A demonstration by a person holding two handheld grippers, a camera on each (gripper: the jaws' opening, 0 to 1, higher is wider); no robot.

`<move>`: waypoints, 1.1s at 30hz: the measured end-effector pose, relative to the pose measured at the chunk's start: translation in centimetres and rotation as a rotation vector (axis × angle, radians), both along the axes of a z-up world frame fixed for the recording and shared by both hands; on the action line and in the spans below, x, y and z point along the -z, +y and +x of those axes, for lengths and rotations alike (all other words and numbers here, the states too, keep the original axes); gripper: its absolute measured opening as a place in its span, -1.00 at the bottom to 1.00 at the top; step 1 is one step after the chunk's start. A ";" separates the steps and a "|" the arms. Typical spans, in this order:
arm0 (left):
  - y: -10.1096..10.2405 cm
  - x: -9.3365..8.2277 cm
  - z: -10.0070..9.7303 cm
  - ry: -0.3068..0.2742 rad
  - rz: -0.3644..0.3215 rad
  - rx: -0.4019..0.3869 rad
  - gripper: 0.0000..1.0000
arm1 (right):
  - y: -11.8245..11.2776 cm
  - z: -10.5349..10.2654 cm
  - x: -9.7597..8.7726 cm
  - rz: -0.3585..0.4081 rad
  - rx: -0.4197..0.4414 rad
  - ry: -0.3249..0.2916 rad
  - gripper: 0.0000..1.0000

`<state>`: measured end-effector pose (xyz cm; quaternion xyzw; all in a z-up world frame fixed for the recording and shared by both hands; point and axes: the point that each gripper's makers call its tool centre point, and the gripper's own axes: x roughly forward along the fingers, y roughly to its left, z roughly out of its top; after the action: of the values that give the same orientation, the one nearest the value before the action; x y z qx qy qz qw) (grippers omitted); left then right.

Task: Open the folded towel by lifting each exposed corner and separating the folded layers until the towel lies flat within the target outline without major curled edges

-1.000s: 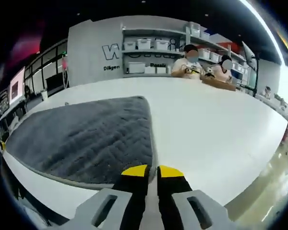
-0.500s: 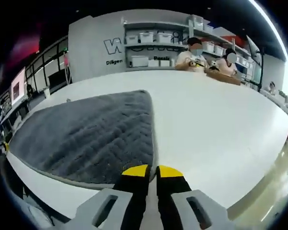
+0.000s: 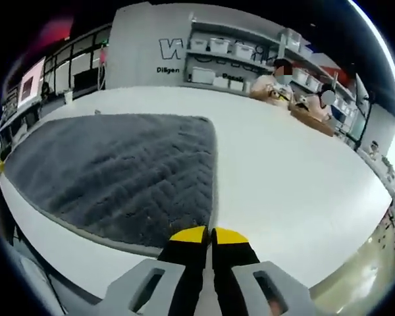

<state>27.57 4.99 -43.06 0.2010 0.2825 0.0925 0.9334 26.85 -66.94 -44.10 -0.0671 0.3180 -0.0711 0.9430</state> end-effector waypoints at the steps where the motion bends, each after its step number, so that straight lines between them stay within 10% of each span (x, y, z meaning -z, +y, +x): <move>1: 0.0 0.0 -0.1 0.002 0.003 -0.002 -0.97 | 0.0 -0.1 0.0 -0.012 0.001 0.005 -1.00; 33: 0.7 0.0 -1.5 0.097 0.070 -0.035 -0.97 | -0.8 -1.6 -0.1 -0.141 0.001 0.073 -1.00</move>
<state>26.05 5.67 -43.09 0.2330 0.3272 0.1089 0.9093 25.28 -67.74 -43.99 -0.1359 0.3465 -0.0913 0.9237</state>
